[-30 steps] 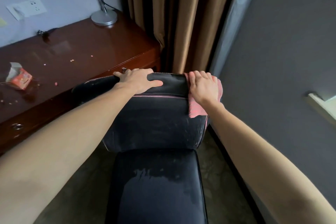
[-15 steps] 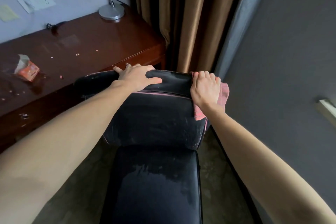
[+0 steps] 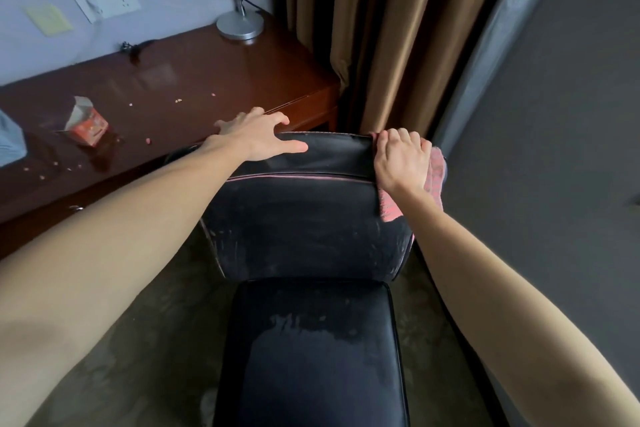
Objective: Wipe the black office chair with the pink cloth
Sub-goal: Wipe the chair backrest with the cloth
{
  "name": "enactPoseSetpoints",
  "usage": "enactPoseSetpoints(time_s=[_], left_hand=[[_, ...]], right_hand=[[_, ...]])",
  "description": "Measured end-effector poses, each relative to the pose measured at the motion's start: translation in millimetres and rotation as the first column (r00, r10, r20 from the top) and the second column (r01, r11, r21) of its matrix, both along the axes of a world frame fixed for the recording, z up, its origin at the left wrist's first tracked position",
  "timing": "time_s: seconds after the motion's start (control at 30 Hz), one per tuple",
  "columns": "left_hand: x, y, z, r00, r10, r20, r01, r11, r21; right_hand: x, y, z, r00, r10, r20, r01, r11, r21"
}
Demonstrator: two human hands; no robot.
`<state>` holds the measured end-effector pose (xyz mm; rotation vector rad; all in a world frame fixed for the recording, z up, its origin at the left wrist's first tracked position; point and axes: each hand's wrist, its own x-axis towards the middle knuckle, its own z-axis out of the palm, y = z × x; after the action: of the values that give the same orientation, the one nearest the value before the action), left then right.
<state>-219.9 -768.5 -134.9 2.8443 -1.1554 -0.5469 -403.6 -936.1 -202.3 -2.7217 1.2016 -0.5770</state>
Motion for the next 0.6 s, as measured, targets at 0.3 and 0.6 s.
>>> enactPoseSetpoints(time_s=[0.3, 0.6], left_hand=[[13.6, 8.4, -19.2, 0.998, -0.06, -0.021, 0.06, 0.998, -0.011], [12.8, 5.4, -17.8, 0.997, -0.057, -0.051, 0.055, 0.998, -0.033]], right_hand=[[64.6, 52.0, 5.9, 1.0, -0.021, -0.011, 0.022, 0.999, 0.033], [23.2, 16.4, 4.9, 0.998, -0.055, -0.037, 0.057, 0.997, 0.042]])
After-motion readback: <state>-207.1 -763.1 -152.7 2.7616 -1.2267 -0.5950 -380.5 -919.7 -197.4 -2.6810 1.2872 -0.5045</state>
